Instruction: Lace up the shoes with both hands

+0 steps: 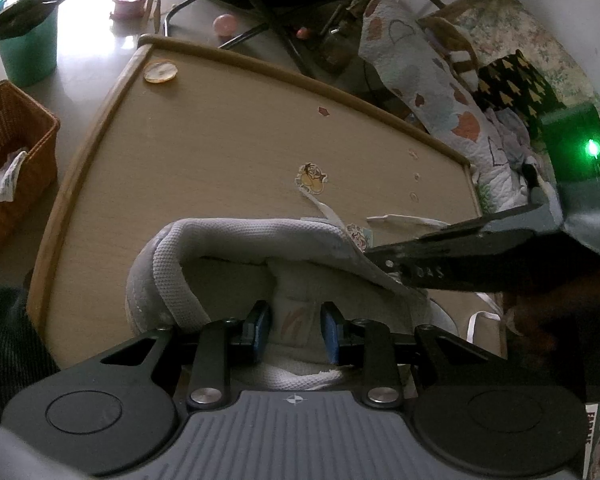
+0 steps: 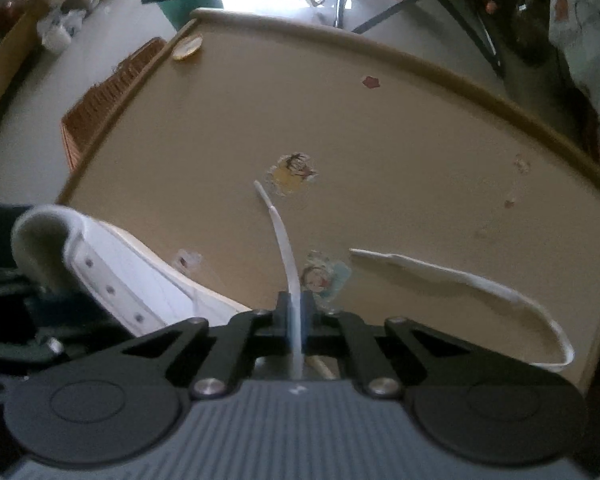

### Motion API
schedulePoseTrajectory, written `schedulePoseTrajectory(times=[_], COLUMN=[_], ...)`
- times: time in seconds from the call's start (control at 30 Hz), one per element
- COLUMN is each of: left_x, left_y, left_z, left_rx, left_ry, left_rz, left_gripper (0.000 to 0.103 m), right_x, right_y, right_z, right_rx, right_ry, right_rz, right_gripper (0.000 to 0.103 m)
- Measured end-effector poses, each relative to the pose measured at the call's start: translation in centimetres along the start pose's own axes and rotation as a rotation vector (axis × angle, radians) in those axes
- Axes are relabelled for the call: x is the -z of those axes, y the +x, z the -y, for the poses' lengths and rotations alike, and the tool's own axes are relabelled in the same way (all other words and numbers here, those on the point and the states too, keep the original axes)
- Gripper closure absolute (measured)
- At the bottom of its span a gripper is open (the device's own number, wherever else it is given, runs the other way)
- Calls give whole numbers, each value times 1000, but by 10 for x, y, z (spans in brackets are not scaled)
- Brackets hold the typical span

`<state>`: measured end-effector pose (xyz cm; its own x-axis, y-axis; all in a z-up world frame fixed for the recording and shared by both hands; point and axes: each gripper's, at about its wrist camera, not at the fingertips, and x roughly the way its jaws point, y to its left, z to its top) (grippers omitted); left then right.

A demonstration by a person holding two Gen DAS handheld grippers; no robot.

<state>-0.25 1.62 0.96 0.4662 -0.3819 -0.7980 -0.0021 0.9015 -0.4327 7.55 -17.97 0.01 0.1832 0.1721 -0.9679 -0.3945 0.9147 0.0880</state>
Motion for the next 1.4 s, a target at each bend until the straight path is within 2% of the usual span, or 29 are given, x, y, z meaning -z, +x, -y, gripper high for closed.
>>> schedulePoseTrajectory(times=[0.13,0.47,0.9,0.97,1.17,1.27,1.37,1.4], left_x=[-1,0,2,2,3,3,2,2], left_y=[-1,-2,-2,-2,-2,-2,-3,-3], left_z=[2,4,-1,-1,-1,-1,-1,-1], left_rx=[-2,4,21,22,19,18,18,17], left_ry=[1,5,10,11,11,13,12,11], left_rz=[-1,1,-4,-4,-5,-6,-9,-10], left_gripper=[71,71,71,71,71,71,71,71], right_x=[11,33,29,30,30,30,35,37], right_y=[-6,-15,-4,-2,-5,-10,-25,-31], right_z=[3,-5,18,23,46,49,43,41], right_rx=[113,262,290,347,319,267,191,169], right_ry=[-136,-389,-361,-370,-291,-279,-345,-371], right_rz=[6,35,-9,-11,-9,29,115,133], right_gripper=[100,101,101,103,103,102,96,89])
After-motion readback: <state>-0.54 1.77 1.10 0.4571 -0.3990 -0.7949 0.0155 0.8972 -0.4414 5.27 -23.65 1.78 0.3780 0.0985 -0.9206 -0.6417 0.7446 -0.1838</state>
